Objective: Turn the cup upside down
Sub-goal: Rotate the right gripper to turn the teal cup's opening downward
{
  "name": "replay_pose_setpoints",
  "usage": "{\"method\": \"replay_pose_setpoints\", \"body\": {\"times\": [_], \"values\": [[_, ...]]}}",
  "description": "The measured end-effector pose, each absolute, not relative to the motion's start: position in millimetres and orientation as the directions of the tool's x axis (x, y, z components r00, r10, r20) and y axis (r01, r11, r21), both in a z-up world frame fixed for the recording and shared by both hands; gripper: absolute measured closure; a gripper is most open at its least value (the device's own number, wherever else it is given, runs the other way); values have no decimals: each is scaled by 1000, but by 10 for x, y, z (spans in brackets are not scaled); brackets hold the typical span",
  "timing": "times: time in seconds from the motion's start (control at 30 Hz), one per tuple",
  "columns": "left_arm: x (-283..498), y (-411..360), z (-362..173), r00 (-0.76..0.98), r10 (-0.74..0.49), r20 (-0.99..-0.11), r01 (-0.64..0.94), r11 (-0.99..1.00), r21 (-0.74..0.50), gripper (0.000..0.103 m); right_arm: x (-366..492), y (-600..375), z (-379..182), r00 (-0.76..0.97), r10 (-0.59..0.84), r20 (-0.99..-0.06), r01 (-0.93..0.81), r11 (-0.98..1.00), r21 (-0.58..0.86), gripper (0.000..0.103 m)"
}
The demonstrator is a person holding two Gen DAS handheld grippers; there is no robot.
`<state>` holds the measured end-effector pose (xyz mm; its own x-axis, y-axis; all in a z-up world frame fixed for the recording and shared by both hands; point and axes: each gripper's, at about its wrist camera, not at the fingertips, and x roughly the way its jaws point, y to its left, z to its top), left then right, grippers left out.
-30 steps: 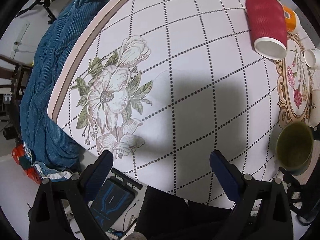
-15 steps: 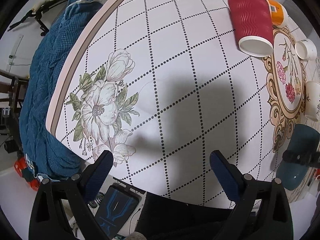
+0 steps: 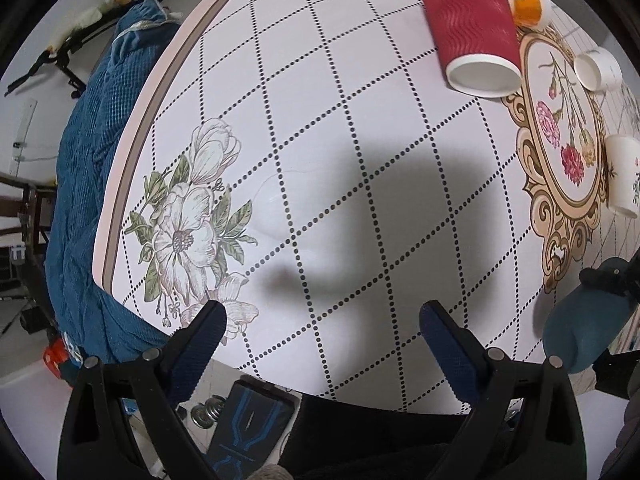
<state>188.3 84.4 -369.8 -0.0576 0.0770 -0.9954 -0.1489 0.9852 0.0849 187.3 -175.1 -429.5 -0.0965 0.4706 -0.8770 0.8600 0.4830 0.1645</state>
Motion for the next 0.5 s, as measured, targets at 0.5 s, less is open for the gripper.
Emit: {"method": "replay_pose_setpoints", "body": {"times": [0.5], "values": [[1809, 554, -3699, -65, 115, -991, -53, 992, 119, 4, 1269, -1986, -4490, 70, 477, -876, 952, 230, 202, 31]]}}
